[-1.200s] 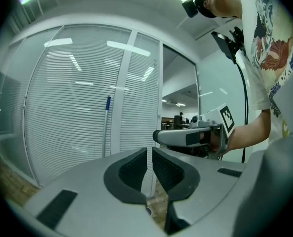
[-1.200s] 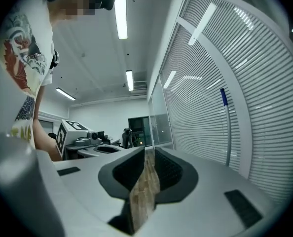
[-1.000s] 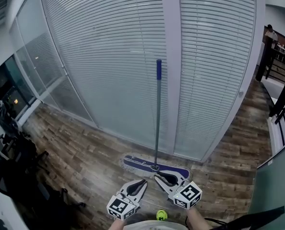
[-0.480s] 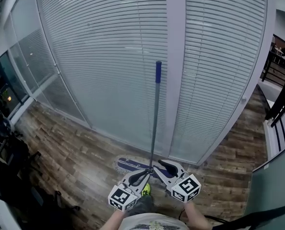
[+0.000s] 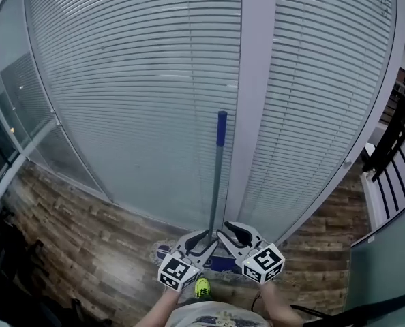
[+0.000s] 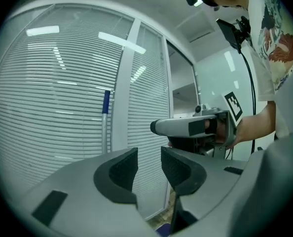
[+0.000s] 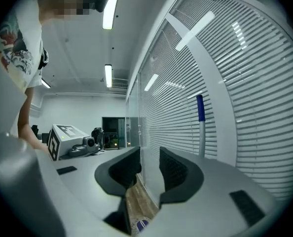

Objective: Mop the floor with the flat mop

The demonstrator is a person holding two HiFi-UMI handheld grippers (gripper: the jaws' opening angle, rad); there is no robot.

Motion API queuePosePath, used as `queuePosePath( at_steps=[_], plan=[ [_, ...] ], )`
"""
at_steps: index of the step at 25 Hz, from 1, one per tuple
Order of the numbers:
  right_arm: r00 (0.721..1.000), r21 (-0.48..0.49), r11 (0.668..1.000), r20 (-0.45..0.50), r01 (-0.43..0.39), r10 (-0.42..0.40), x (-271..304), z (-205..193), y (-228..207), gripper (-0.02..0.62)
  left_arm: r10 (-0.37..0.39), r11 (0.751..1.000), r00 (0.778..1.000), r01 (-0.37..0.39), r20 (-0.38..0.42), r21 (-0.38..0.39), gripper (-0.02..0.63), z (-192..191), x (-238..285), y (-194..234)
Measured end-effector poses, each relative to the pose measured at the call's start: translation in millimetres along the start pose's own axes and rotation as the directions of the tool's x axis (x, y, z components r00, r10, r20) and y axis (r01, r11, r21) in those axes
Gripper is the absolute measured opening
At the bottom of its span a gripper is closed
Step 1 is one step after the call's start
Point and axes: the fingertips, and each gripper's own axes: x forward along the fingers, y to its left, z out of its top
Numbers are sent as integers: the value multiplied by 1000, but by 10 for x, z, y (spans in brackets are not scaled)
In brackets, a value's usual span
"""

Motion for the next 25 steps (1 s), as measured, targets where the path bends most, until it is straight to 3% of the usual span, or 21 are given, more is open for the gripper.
queuePosePath(
  at_steps=[6, 12, 21, 25],
  plan=[
    [996, -25, 995, -12, 92, -92, 720, 106, -666, 115, -47, 996, 999, 46, 16, 74, 126, 116, 641, 845],
    [985, -57, 984, -12, 170, -171, 1179, 127, -1177, 132, -54, 992, 998, 51, 23, 117, 126, -26, 1137, 1494],
    [974, -77, 971, -15, 225, -227, 1522, 359, -1721, 141, -81, 991, 996, 77, 30, 112, 135, 131, 1723, 1930],
    [970, -98, 965, 2, 241, -242, 1660, 532, -2019, 144, -28, 992, 999, 23, 43, 125, 157, 189, 1976, 2175]
  ],
)
